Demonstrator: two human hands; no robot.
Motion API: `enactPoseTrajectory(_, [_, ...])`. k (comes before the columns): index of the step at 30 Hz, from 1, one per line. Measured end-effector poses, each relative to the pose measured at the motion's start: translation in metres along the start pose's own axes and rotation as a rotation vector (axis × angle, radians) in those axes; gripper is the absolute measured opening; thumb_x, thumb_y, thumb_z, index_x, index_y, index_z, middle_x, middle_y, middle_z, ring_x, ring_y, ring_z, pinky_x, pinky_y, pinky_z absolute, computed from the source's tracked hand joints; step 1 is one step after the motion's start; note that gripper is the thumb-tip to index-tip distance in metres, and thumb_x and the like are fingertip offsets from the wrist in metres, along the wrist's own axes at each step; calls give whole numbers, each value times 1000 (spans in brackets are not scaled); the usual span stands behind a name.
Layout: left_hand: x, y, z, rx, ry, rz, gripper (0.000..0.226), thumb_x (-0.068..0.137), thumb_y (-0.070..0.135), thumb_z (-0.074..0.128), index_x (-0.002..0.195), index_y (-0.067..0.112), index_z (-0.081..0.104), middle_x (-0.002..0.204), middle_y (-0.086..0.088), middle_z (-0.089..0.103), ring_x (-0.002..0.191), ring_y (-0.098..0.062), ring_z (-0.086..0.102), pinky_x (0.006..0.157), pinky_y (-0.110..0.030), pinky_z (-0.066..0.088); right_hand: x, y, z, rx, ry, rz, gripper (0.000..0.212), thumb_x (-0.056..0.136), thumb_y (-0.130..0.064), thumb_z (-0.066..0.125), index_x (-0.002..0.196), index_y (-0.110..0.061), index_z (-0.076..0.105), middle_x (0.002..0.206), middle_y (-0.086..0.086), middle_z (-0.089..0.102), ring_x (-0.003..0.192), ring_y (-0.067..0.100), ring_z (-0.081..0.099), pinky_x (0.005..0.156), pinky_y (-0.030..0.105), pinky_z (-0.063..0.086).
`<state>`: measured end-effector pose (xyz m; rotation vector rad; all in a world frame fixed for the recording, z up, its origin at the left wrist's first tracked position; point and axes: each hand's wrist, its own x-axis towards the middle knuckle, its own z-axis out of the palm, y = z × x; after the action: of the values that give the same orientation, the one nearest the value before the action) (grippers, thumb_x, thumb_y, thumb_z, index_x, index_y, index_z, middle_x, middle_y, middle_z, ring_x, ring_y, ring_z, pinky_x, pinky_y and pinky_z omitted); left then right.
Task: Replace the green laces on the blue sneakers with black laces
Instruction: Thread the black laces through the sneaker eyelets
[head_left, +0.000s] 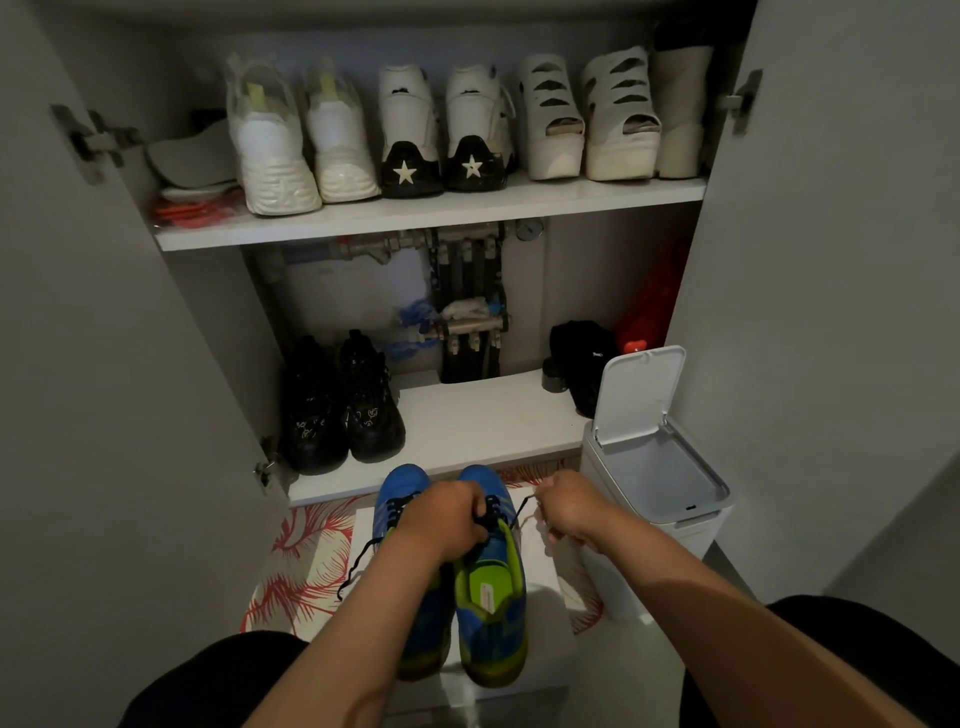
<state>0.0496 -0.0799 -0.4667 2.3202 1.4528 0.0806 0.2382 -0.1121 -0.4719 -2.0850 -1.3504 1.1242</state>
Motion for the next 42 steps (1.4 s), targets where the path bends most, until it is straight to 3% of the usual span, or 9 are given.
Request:
enactPoseTrajectory(5, [-1, 17, -1, -218, 44, 58, 26, 91, 33, 63, 116, 26, 67, 104, 4, 67, 96, -14, 62, 83, -28, 51, -6, -9, -6, 266, 85, -130, 23, 101, -7, 41, 81, -14, 52, 85, 11, 59, 52, 23, 56, 58, 34, 46])
enactPoseTrajectory(10, [2, 35, -1, -472, 78, 29, 25, 94, 29, 61, 74, 16, 68, 64, 1, 61, 59, -8, 53, 63, -27, 44, -20, -24, -12, 376, 124, -255, 23, 104, -17, 41, 88, -8, 54, 70, 5, 58, 43, 13, 51, 44, 23, 38])
enactPoseTrajectory(14, [3, 39, -11, -671, 194, -37, 30, 93, 27, 63, 65, 16, 67, 61, -4, 67, 52, -7, 57, 62, -27, 48, -26, -27, -16, 451, 88, -243, 14, 103, -11, 46, 108, -7, 57, 89, 11, 66, 51, 19, 55, 47, 23, 42])
enactPoseTrajectory(17, [5, 43, -23, -910, 288, -10, 26, 93, 22, 64, 70, 12, 69, 61, -6, 66, 56, -11, 58, 61, -29, 51, -29, -19, -12, 302, -89, -207, 26, 96, -6, 50, 119, -13, 61, 102, 14, 69, 59, 18, 63, 41, 20, 41])
enactPoseTrajectory(21, [4, 43, -37, -1079, 294, 70, 17, 95, 13, 63, 82, 17, 74, 66, 3, 69, 61, -6, 62, 58, -16, 50, -25, -13, -4, 137, -170, -265, 20, 100, -22, 55, 111, -14, 69, 104, 19, 73, 66, 13, 67, 44, 18, 43])
enactPoseTrajectory(25, [1, 31, -36, -932, 234, 90, 18, 96, 10, 60, 98, 23, 73, 79, 7, 70, 72, -5, 63, 65, -15, 49, -21, -15, -2, 147, -138, -259, 22, 99, -26, 57, 98, -10, 72, 98, 13, 75, 60, 12, 68, 42, 18, 42])
enactPoseTrajectory(29, [0, 9, -28, -451, 93, 3, 31, 93, 12, 59, 118, 30, 57, 99, 9, 63, 85, -4, 58, 66, -5, 41, -17, -23, -2, 326, -7, -273, 21, 98, -17, 58, 81, -13, 70, 79, 7, 73, 50, 12, 62, 39, 17, 38])
enactPoseTrajectory(34, [-3, -10, -13, -62, -185, -82, 40, 90, 9, 54, 128, 21, 59, 125, -3, 61, 111, -21, 59, 84, -23, 43, -12, -28, 2, 466, 46, -294, 28, 101, -4, 48, 85, -7, 71, 78, 6, 71, 57, 0, 65, 56, 16, 51])
enactPoseTrajectory(42, [-5, -13, -17, 91, -137, -64, 10, 85, 24, 62, 92, 19, 67, 101, -5, 69, 97, -23, 64, 85, -36, 55, -12, -38, 0, 575, 70, -223, 32, 104, -10, 43, 85, -10, 68, 81, 9, 71, 58, 3, 65, 48, 10, 45])
